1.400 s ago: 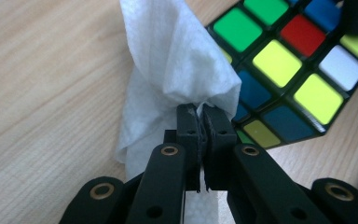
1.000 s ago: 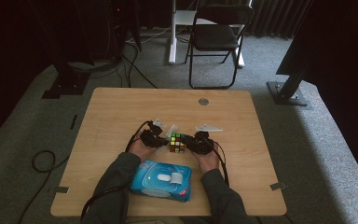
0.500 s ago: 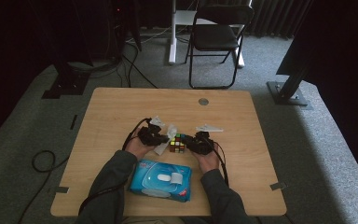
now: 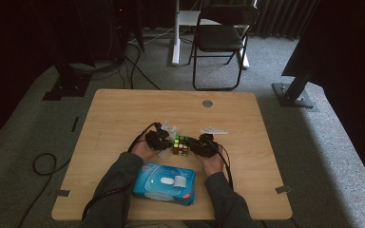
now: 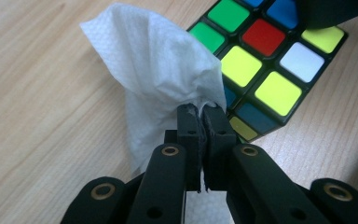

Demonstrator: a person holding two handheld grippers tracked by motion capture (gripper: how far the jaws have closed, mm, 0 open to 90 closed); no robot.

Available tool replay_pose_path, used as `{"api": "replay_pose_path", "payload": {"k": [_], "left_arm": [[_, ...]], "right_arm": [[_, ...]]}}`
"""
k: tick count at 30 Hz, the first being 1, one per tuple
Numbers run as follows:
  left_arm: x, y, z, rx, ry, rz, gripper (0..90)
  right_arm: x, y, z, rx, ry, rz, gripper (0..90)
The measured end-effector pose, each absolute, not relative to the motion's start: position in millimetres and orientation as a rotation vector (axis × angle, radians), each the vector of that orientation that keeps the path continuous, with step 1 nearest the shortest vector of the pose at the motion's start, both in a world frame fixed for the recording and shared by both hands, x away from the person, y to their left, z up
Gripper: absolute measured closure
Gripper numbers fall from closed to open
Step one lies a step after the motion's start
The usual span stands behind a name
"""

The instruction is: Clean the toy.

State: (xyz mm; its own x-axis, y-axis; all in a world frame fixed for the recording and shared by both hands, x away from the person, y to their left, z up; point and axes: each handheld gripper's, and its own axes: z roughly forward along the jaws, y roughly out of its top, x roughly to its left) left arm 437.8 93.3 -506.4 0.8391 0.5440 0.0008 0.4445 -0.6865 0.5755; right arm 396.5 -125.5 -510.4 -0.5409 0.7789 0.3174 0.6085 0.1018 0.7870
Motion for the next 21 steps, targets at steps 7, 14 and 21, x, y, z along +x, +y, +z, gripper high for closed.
{"api": "replay_pose_path", "payload": {"k": [7,14,21], "left_arm": [[440,89,-518,2.487,0.735,0.207,87.4],[437,93,-515,2.459,0.733,0.209,87.4],[429,105,-492,2.36,0.697,0.21,87.3]], "right_arm": [[396,-125,-510,1.402,2.188,1.415,72.1],[395,-125,-510,1.405,2.181,1.413,72.2],[395,-125,-510,1.402,2.182,1.413,72.2]]}}
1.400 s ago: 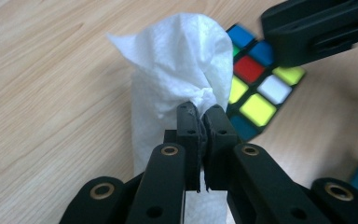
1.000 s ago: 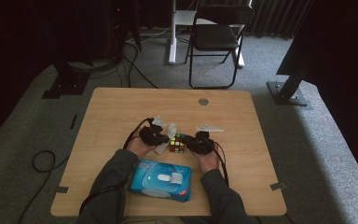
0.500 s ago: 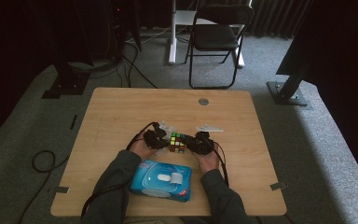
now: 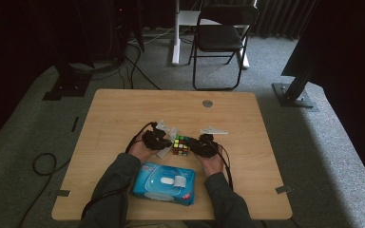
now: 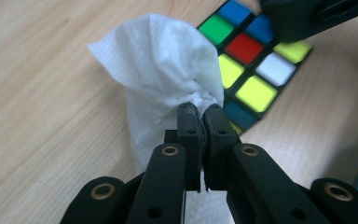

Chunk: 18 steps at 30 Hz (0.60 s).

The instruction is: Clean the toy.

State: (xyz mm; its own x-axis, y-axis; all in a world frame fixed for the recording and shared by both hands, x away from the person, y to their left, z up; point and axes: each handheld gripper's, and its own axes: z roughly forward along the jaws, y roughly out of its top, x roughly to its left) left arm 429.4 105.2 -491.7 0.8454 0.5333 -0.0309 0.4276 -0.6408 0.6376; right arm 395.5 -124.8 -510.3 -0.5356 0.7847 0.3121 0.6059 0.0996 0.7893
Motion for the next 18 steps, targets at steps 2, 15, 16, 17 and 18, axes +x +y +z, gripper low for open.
{"api": "replay_pose_path", "payload": {"k": [2,15,16,17,18], "left_arm": [[426,107,-487,2.355,0.673,0.211,87.4],[425,88,-509,2.549,0.606,0.226,87.4],[426,88,-509,2.557,0.604,0.225,87.5],[427,87,-509,2.566,0.6,0.224,87.4],[427,86,-509,2.574,0.597,0.223,87.4]], "right_arm": [[396,-125,-510,1.403,2.183,1.412,72.2],[396,-126,-510,1.41,2.184,1.414,73.2],[397,-126,-510,1.411,2.184,1.417,73.2],[397,-126,-510,1.411,2.186,1.416,73.2],[397,-126,-510,1.41,2.185,1.416,73.2]]}}
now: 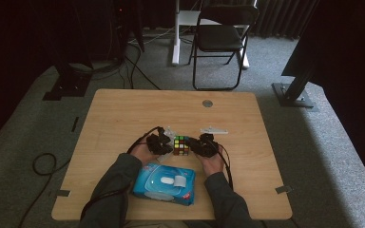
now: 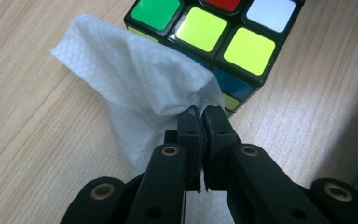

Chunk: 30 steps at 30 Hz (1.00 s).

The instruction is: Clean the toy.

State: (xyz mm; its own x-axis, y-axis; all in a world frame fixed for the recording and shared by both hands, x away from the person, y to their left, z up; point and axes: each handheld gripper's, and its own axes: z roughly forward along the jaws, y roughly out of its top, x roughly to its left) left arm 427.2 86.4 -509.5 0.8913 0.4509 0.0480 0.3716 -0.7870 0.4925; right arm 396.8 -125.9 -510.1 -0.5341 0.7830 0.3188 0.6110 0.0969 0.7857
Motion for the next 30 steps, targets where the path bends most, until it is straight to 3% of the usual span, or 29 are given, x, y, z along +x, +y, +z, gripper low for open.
{"api": "replay_pose_path", "payload": {"k": [13,30], "left_arm": [[429,82,-512,2.624,0.585,0.237,87.0],[439,110,-491,2.382,0.76,0.257,86.7]], "right_arm": [[397,-125,-510,1.41,2.185,1.419,72.4],[394,-121,-508,1.257,2.265,1.395,78.3]]}}
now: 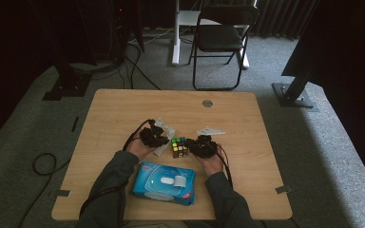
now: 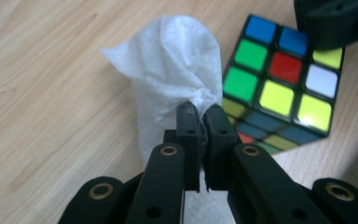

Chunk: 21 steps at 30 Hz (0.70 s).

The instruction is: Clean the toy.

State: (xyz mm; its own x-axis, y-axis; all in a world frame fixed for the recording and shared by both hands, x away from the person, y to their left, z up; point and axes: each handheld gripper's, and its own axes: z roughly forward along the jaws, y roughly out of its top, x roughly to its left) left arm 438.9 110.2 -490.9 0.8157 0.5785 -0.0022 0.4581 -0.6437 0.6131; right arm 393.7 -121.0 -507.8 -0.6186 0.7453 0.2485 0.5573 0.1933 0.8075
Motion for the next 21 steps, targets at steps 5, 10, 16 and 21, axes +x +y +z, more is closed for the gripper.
{"api": "replay_pose_path", "payload": {"k": [5,10,16,21], "left_arm": [[441,106,-492,2.343,0.778,0.244,86.8],[437,103,-492,2.356,0.734,0.211,86.8],[430,105,-489,2.352,0.719,0.205,86.7],[424,110,-489,2.346,0.716,0.215,86.2]], "right_arm": [[394,-119,-507,1.231,2.287,1.394,78.6],[395,-117,-507,1.24,2.286,1.392,76.6],[397,-116,-506,1.255,2.275,1.37,72.4],[391,-114,-502,1.318,2.263,1.327,67.6]]}}
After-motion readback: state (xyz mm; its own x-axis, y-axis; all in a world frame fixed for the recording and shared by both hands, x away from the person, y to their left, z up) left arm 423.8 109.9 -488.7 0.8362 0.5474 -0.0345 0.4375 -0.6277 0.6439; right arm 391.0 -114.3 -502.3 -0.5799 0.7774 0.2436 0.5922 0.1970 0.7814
